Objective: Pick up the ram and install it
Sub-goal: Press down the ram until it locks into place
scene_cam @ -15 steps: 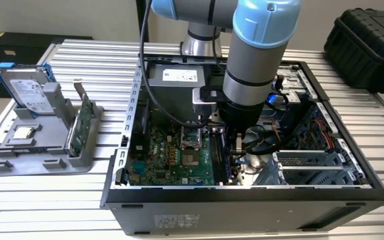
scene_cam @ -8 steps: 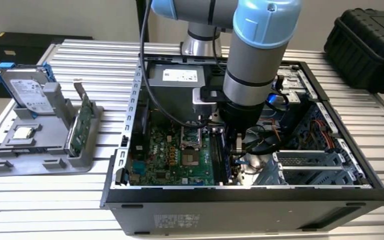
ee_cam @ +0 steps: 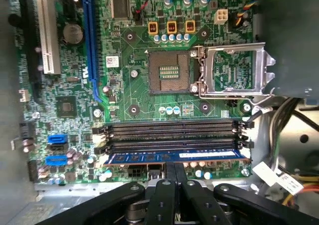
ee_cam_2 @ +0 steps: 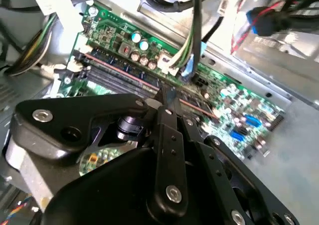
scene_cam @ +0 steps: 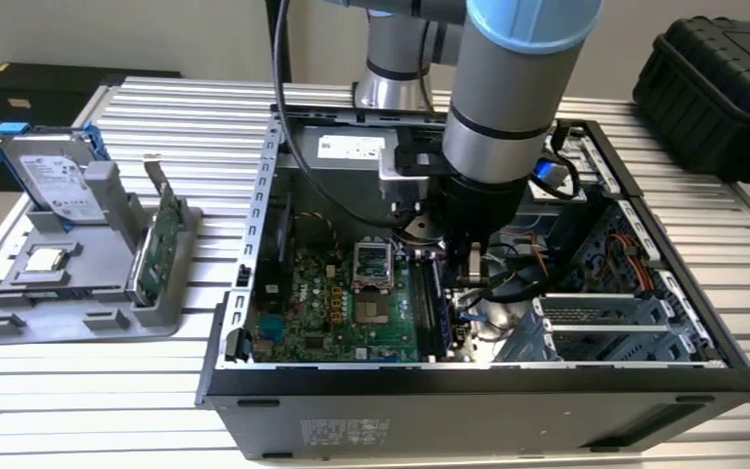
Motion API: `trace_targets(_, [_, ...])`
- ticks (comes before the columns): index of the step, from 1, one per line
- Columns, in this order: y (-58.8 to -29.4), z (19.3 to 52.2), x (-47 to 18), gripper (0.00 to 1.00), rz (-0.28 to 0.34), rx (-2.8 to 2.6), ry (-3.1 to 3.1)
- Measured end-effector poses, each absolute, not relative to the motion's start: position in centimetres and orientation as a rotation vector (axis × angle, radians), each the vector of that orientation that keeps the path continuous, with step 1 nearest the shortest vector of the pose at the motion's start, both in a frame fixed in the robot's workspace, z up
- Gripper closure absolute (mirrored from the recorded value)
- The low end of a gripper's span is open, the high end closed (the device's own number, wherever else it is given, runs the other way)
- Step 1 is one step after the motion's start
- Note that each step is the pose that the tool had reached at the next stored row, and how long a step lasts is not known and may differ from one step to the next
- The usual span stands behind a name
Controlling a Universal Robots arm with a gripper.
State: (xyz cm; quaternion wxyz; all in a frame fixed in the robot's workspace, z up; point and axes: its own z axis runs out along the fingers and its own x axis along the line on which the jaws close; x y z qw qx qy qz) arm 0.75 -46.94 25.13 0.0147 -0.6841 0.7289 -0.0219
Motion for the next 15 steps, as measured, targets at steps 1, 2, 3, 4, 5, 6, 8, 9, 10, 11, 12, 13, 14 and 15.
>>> trace_targets(1, [-46.9,25.6,0.7,1.00,-0.068,-2.129,2.269])
trace_targets(2, [-46.9,26.1,0.7,1.00,-0.068,-2.129,2.269])
trace_targets(3, [-46.9,26.5,0.7,1.00,-0.068,-2.129,2.269])
trace_targets(4, [-46.9,26.9,0.7,1.00,-0.068,-2.129,2.269])
trace_targets(5, [-46.9,27.4,0.8,1.00,-0.068,-2.129,2.269])
trace_targets(6, [-46.9,27.8,0.7,1.00,-0.068,-2.129,2.269])
trace_targets(8, [-46.9,28.8,0.8,1.00,-0.068,-2.129,2.269])
trace_targets(9, [-46.9,29.2,0.7,1.00,-0.068,-2.130,2.269])
trace_targets(10, [-46.9,29.5,0.8,1.00,-0.067,-2.129,2.268])
trace_targets(11, [-46.9,29.8,0.8,1.00,-0.068,-2.130,2.269])
trace_targets(12, [-46.9,29.9,0.8,1.00,-0.068,-2.130,2.269])
trace_targets(13, [-46.9,29.9,0.8,1.00,-0.067,-2.130,2.269])
trace_targets(14, [-46.9,29.8,0.8,1.00,-0.067,-2.130,2.269])
trace_targets(15, [-46.9,29.9,0.8,1.00,-0.067,-2.130,2.269])
